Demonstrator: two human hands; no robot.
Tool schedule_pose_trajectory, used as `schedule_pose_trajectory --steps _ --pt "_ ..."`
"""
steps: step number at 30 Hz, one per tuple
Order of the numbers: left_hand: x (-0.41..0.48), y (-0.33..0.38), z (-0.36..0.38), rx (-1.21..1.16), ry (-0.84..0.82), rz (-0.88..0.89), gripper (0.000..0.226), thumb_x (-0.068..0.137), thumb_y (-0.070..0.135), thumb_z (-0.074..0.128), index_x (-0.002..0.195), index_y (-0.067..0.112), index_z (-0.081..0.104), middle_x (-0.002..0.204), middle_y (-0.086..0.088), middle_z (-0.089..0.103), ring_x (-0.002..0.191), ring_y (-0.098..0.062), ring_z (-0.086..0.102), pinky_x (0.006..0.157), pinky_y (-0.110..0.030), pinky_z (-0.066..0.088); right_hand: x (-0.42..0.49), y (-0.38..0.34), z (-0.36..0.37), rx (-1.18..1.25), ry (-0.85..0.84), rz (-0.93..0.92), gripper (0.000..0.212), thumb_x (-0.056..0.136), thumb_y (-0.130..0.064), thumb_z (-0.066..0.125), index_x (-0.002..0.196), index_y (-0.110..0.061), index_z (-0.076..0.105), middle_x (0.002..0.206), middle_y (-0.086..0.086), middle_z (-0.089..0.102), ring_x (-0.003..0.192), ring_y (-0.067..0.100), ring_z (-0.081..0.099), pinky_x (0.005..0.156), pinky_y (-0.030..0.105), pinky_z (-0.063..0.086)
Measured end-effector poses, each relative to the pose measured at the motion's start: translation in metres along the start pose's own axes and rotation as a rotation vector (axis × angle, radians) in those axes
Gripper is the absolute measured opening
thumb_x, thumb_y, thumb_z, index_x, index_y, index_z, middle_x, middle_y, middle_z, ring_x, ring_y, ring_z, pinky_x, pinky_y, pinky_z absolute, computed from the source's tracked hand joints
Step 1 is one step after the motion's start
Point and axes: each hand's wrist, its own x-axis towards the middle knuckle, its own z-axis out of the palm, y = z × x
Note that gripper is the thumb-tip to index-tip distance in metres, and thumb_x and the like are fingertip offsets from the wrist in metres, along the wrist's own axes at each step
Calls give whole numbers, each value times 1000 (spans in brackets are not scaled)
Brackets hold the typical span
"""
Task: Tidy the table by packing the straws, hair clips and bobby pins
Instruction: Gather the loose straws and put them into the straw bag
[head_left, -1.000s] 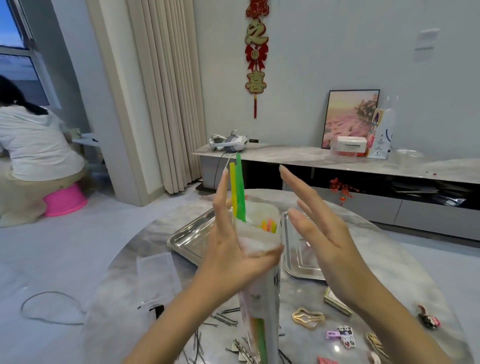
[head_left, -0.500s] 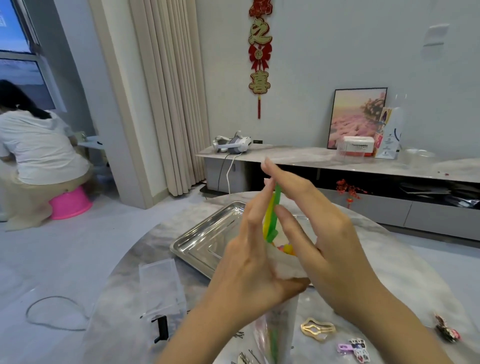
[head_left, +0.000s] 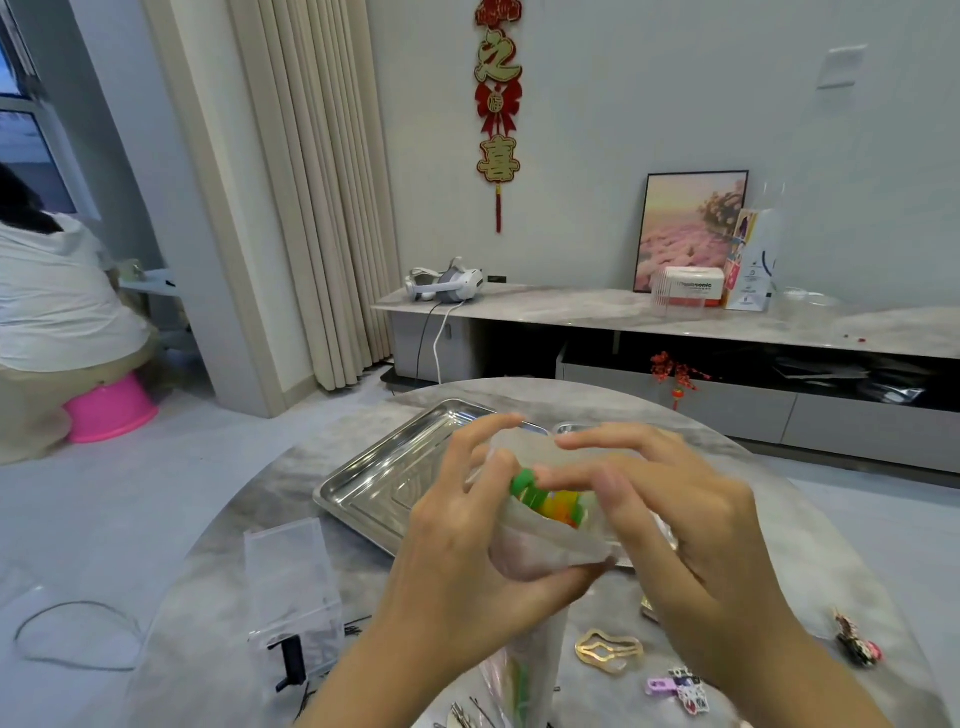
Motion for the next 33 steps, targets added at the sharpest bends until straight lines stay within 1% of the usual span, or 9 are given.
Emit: schedule_pose_trajectory --steps 2,4,7,11,16,24,28,30,33 --pt "-2 1 -2 -18 -13 -8 58 65 51 73 102 11 56 127 4 42 114 5 45 86 -13 44 -4 2 -4 -70 -50 -44 46 99 -43 33 90 -21 73 92 -13 67 109 7 58 86 30 44" --pt "-4 -1 -1 -31 -24 0 68 64 42 77 119 13 49 128 3 40 122 -2 42 94 -8 36 -6 4 -4 -174 -98 -99 49 97 -49 32 94 -19 71 89 -11 66 108 9 56 88 30 41" --pt "-8 -7 6 -25 -39 30 88 61 31 86 133 11 37 133 -2 40 130 -13 38 102 -11 31 -5 4 -1 -261 -148 -133 50 95 -55 33 103 -19 67 88 -14 66 106 9 55 86 28 40" --pt "-8 -9 8 -42 -34 23 95 63 32 85 138 13 29 136 4 35 132 -11 36 102 -11 31 -5 3 -2 -233 -93 -124 47 94 -53 37 101 -17 67 97 -12 62 106 6 53 86 26 41" --pt "-11 -11 10 -162 -41 -18 102 65 34 84 141 29 16 143 7 31 125 -14 47 91 -33 50 -5 -3 -3 -201 14 -199 44 96 -42 39 99 -10 69 102 -3 65 100 16 58 87 34 43" --pt "-12 -11 10 -169 -55 23 102 65 25 84 140 28 15 145 7 33 121 -12 52 90 -36 51 -5 -2 4 -246 -29 -212 47 97 -45 37 101 -14 72 114 -7 65 110 15 57 93 35 42" --pt "-11 -9 6 -123 -99 27 106 67 30 82 145 35 12 147 21 30 97 -24 63 83 -33 53 0 -3 5 -337 -100 -136 54 93 -60 33 91 -24 73 129 -7 57 120 15 49 99 36 36" --pt "-8 -8 2 -136 -152 42 99 72 30 75 149 29 13 150 22 26 115 -13 56 93 -22 47 4 -5 4 -364 -146 -80 54 91 -65 31 84 -29 70 136 -9 50 125 15 44 101 34 31" --pt "-4 -6 -3 -195 -217 94 81 80 23 63 149 18 20 156 9 17 143 -9 22 109 -13 23 6 -4 3 -417 -206 -9 47 92 -64 29 80 -37 65 144 -14 39 130 13 36 102 33 31"
